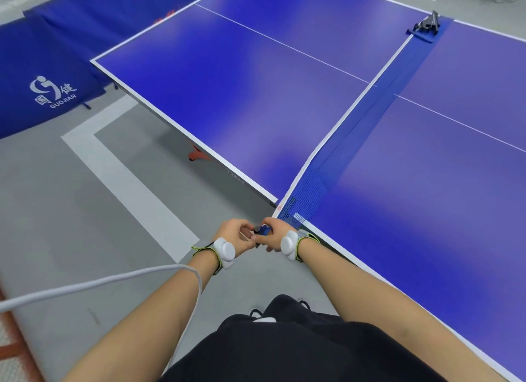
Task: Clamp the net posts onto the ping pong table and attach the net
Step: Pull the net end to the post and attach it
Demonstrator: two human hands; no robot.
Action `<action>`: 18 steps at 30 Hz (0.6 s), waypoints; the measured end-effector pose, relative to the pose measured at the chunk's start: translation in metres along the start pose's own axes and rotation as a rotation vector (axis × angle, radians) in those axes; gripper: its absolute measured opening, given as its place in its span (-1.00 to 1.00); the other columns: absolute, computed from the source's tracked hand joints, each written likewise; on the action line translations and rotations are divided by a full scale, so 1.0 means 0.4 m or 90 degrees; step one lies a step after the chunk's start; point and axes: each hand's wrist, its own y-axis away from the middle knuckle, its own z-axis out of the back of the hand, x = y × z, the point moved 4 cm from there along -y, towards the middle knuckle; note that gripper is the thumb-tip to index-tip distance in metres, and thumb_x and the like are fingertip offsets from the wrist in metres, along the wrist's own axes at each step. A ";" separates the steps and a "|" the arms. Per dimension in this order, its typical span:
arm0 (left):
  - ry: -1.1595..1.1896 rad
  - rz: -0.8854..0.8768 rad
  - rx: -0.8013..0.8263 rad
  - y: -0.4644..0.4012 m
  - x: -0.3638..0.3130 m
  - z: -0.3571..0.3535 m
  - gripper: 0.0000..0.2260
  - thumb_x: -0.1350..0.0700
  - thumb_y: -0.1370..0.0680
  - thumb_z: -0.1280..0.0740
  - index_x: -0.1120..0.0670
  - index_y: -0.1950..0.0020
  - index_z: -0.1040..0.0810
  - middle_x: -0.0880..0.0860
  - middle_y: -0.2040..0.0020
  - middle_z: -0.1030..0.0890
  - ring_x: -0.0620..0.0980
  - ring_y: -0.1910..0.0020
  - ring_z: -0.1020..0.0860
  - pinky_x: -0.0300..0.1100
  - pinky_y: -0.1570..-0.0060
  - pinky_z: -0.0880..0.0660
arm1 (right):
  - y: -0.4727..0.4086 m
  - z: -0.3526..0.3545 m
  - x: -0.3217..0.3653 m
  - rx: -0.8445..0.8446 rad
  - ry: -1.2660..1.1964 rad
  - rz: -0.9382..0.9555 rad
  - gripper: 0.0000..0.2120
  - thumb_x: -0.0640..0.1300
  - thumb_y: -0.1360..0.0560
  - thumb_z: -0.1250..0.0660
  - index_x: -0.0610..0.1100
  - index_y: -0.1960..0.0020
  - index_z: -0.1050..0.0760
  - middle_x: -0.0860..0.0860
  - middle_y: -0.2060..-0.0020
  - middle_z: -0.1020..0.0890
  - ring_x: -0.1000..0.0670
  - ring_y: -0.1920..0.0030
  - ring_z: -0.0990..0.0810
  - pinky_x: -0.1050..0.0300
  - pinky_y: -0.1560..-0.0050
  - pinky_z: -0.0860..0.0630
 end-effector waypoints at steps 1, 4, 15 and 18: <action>-0.007 0.002 -0.001 0.006 -0.002 -0.001 -0.75 0.17 -0.50 -0.49 0.12 -0.17 -0.71 0.07 0.03 -0.79 -0.02 0.22 -0.70 -0.30 0.16 -0.61 | 0.003 -0.004 -0.004 0.012 -0.040 -0.012 -0.65 0.12 -0.47 -0.47 -0.03 -0.10 -0.46 -0.10 0.07 -0.72 -0.01 0.27 -0.67 0.19 0.33 -0.56; 0.012 0.010 -0.018 0.008 -0.007 -0.004 -0.73 0.17 -0.52 -0.43 0.04 -0.21 -0.71 0.03 0.03 -0.77 -0.03 0.22 -0.67 -0.31 0.20 -0.54 | 0.001 0.006 0.004 0.034 -0.091 -0.012 -0.63 -0.04 -0.49 -0.49 -0.03 -0.23 -0.46 -0.11 0.10 -0.72 0.01 0.26 -0.65 0.13 0.23 -0.59; 0.077 0.059 -0.142 -0.003 -0.022 -0.025 -0.88 0.14 -0.62 -0.47 0.16 -0.01 -0.78 0.12 0.19 -0.73 0.15 0.13 -0.73 -0.17 0.06 -0.58 | 0.007 0.044 -0.001 0.036 -0.224 -0.076 -0.70 -0.28 -0.58 -0.16 -0.07 -0.20 -0.55 -0.09 0.01 -0.70 0.00 0.20 -0.68 0.12 0.11 -0.63; 0.108 0.102 -0.162 -0.001 -0.016 -0.031 -0.89 0.14 -0.60 -0.50 0.16 0.02 -0.78 0.11 0.24 -0.72 0.12 0.19 -0.69 -0.17 0.06 -0.58 | 0.004 0.038 -0.020 0.052 -0.257 -0.088 -0.69 -0.28 -0.58 -0.20 -0.07 -0.24 -0.57 -0.06 -0.02 -0.70 0.03 0.19 -0.70 0.08 0.03 -0.64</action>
